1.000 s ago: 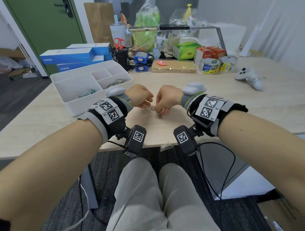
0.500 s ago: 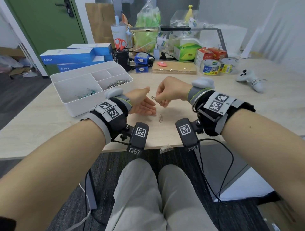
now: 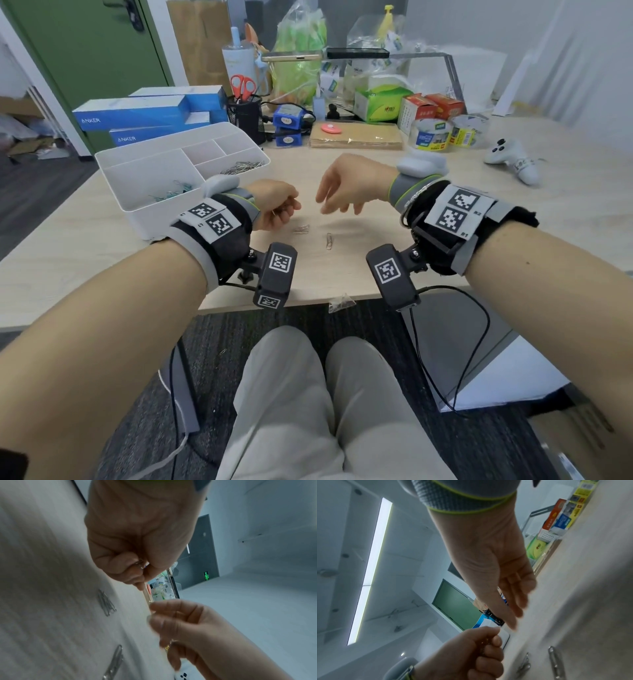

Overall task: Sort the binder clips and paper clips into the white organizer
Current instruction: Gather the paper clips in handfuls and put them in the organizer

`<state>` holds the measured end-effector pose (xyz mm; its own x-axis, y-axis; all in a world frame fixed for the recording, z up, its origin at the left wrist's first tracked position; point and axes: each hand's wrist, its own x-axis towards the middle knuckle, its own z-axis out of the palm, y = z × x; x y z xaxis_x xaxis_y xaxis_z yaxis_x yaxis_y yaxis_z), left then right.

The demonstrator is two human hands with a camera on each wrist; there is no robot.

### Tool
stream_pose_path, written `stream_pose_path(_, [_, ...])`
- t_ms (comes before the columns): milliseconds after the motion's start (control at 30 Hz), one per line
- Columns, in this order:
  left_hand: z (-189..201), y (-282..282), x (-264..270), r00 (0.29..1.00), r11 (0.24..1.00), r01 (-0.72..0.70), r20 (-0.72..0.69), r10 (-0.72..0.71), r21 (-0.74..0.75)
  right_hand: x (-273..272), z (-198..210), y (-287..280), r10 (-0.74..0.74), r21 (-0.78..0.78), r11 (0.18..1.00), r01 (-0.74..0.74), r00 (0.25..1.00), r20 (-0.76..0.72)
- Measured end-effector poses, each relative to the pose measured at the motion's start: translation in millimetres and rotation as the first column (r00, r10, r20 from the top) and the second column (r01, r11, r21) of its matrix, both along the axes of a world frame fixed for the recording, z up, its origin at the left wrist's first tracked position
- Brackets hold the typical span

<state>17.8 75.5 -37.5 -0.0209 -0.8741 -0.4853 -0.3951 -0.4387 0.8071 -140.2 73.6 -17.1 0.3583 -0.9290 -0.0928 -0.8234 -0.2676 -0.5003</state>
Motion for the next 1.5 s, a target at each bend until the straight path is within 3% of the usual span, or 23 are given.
stream_pose_path(100, [3,1,6,0.997,1.000,0.015,0.070,-0.017,0.022,-4,-3,9,0.107,0.181,0.980,-0.078,0.982,-0.157])
stream_pose_path(167, [3,3,8,0.996,0.999,0.025,0.089,-0.027,0.030,-4,-8,14,0.144,0.220,0.970,-0.103,0.974,-0.175])
stream_pose_path(333, [1,7,8,0.997,0.999,-0.027,0.071,0.030,-0.040,1,-13,18,0.128,0.152,0.983,-0.101,0.977,-0.173])
stream_pose_path(533, [0,12,7,0.991,0.994,0.077,0.105,-0.085,0.079,9,-13,19,0.080,0.162,0.986,-0.049,0.978,-0.193])
stream_pose_path(733, [0,15,4,0.987,0.994,0.094,0.128,-0.102,0.064,21,-14,20,0.021,0.134,0.991,0.004,0.982,-0.190])
stream_pose_path(1000, [2,13,8,0.998,0.995,0.051,0.040,-0.055,0.082,17,-21,13,-0.039,0.052,0.998,0.046,0.990,-0.134])
stream_pose_path(1100, [3,12,8,0.998,0.995,0.056,0.001,-0.056,0.080,13,-17,9,-0.072,-0.032,0.997,0.071,0.997,-0.035])
stream_pose_path(1200, [3,9,7,0.994,0.994,0.066,-0.092,-0.058,0.082,19,-6,7,-0.014,-0.108,0.994,0.026,0.994,0.106])
stream_pose_path(1367, [0,4,10,0.951,0.998,0.028,-0.310,-0.007,0.061,38,-3,7,0.102,-0.115,0.990,-0.081,0.976,0.192])
stream_pose_path(1500, [-1,7,17,0.991,0.997,0.052,-0.130,-0.044,0.056,36,-7,4,0.092,-0.128,0.990,-0.067,0.976,0.199])
